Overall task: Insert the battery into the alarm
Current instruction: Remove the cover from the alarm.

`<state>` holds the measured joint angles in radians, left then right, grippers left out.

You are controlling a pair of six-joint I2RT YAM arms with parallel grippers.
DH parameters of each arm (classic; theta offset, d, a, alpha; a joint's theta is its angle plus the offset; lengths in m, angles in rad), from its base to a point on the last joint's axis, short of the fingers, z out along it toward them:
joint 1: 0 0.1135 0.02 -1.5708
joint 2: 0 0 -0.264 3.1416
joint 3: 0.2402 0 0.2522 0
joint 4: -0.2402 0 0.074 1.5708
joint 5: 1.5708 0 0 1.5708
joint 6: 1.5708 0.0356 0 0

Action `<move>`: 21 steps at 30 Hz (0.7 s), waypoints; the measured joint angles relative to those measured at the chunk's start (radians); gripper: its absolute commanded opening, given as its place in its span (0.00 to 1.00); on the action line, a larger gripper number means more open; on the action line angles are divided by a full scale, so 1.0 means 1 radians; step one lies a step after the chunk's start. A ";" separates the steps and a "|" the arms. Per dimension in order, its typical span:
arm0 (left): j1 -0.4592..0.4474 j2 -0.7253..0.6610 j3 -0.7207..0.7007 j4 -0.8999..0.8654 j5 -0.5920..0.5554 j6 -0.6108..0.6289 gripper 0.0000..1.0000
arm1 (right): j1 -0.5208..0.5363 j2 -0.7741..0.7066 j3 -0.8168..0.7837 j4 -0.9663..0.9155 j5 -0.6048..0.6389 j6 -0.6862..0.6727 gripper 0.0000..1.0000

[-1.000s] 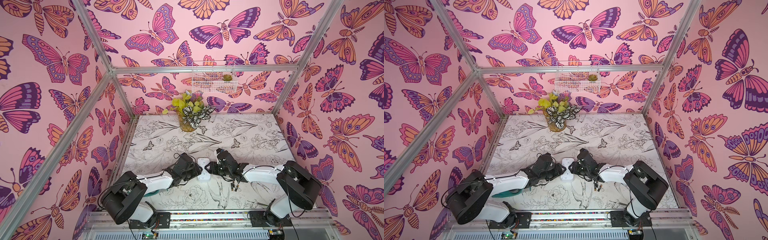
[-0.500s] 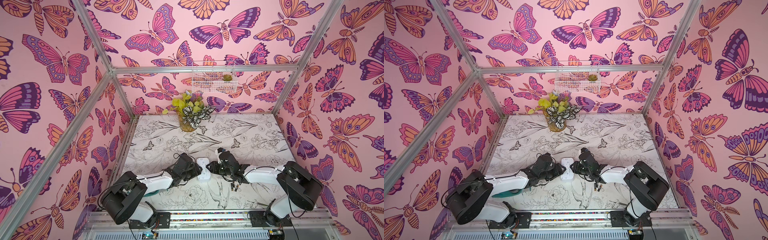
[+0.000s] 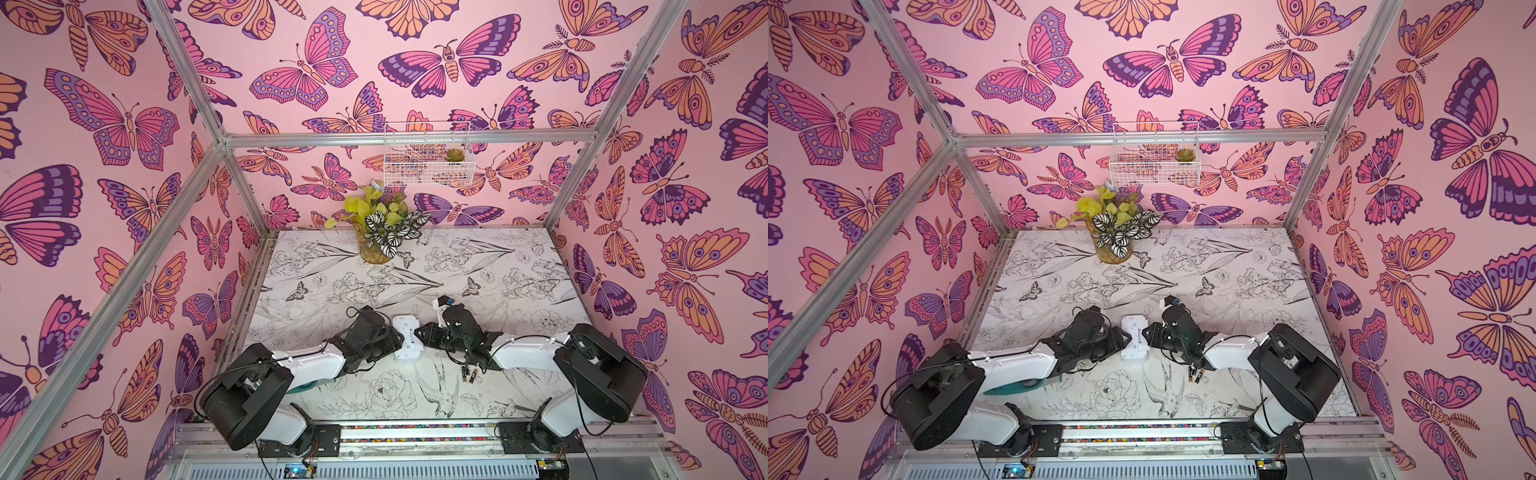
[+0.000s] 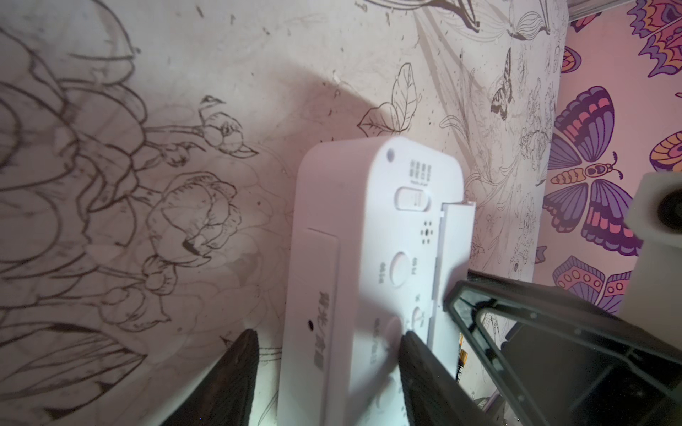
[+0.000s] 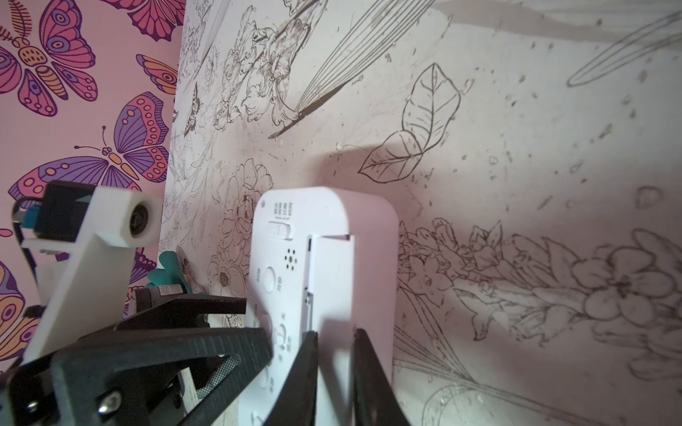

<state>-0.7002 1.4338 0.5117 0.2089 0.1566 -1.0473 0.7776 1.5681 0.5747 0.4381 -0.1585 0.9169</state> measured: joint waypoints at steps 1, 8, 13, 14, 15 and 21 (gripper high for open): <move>0.000 -0.001 0.000 0.000 0.000 0.000 0.62 | 0.000 -0.006 -0.003 -0.001 0.000 0.000 0.16; 0.000 -0.006 -0.002 -0.006 -0.004 0.000 0.63 | 0.000 -0.068 -0.022 -0.047 -0.016 -0.001 0.13; 0.000 -0.007 -0.004 -0.006 -0.004 0.000 0.63 | 0.000 -0.094 -0.021 -0.062 -0.026 -0.001 0.07; 0.000 -0.010 -0.006 -0.005 -0.004 0.000 0.63 | 0.000 -0.106 -0.020 -0.071 -0.026 -0.003 0.05; 0.000 -0.013 -0.008 -0.006 -0.004 0.000 0.63 | 0.000 -0.120 -0.020 -0.083 -0.026 -0.005 0.03; 0.000 -0.025 -0.015 -0.012 -0.010 0.000 0.63 | -0.017 -0.169 -0.018 -0.141 -0.034 -0.017 0.00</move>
<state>-0.7002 1.4090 0.4969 0.1967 0.1467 -1.0473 0.7605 1.3994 0.5571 0.2974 -0.1921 0.9001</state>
